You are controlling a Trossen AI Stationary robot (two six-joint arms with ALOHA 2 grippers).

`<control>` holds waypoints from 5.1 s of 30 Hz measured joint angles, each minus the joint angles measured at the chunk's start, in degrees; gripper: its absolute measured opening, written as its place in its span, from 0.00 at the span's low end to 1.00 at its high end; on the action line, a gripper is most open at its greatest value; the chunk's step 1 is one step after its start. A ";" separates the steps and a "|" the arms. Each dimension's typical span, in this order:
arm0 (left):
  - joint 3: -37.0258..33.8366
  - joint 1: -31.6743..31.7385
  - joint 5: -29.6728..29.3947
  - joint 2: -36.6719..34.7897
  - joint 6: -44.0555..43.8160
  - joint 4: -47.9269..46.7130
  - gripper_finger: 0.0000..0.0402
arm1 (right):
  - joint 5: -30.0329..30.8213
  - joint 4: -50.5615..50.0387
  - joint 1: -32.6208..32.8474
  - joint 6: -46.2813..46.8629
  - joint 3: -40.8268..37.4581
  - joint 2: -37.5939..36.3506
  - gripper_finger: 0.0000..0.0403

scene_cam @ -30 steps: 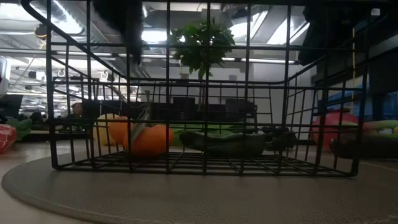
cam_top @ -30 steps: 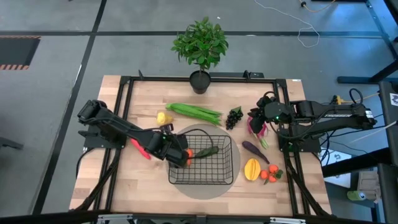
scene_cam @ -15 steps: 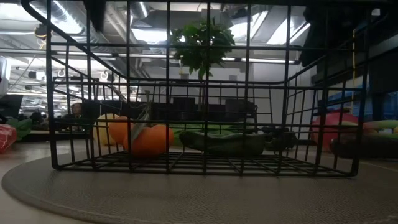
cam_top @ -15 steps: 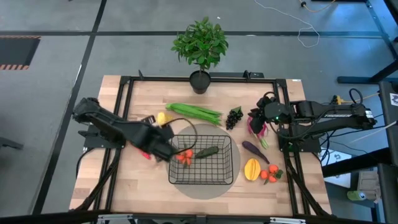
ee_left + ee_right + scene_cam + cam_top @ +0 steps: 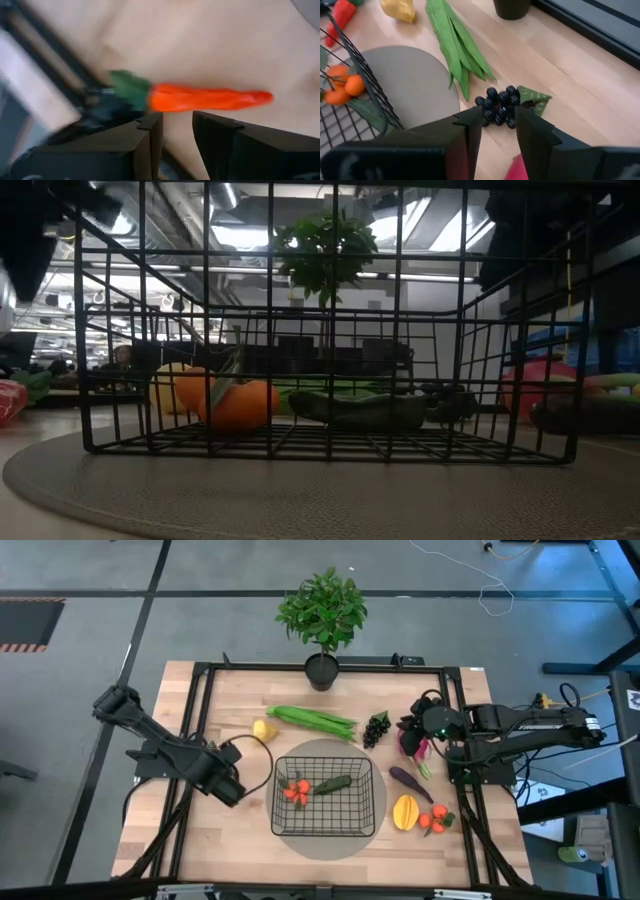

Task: Build produce basket
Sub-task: Put the carrot into the black wire basket

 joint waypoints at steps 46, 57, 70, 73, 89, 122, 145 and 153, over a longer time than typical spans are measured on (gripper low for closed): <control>-2.22 10.69 -10.13 -9.88 17.52 7.43 0.23 | -0.92 1.85 0.00 -2.67 0.02 0.00 0.27; -5.81 21.19 -1.70 -14.36 31.07 13.40 0.23 | -0.89 5.37 -0.01 -7.29 0.02 0.02 0.27; -6.14 21.18 -4.61 -6.64 38.76 16.63 0.33 | -1.00 5.44 0.00 -6.07 0.03 0.02 0.27; -6.13 21.28 -1.85 -5.50 38.73 16.66 0.37 | -1.95 5.06 -0.02 -5.27 0.04 0.02 0.27; -20.28 28.37 8.85 -5.76 42.29 31.63 0.41 | -3.98 3.89 0.04 -3.99 0.04 0.02 0.27; -16.79 26.18 1.43 -6.59 32.42 26.87 0.16 | -3.91 3.82 0.07 -4.07 0.04 0.00 0.27; 11.50 19.01 2.43 -2.72 55.56 63.60 0.15 | -3.43 3.84 0.04 -4.20 0.04 0.01 0.27; 11.37 18.80 13.87 7.75 57.49 71.55 0.32 | -3.34 3.92 0.04 -4.03 0.04 0.01 0.27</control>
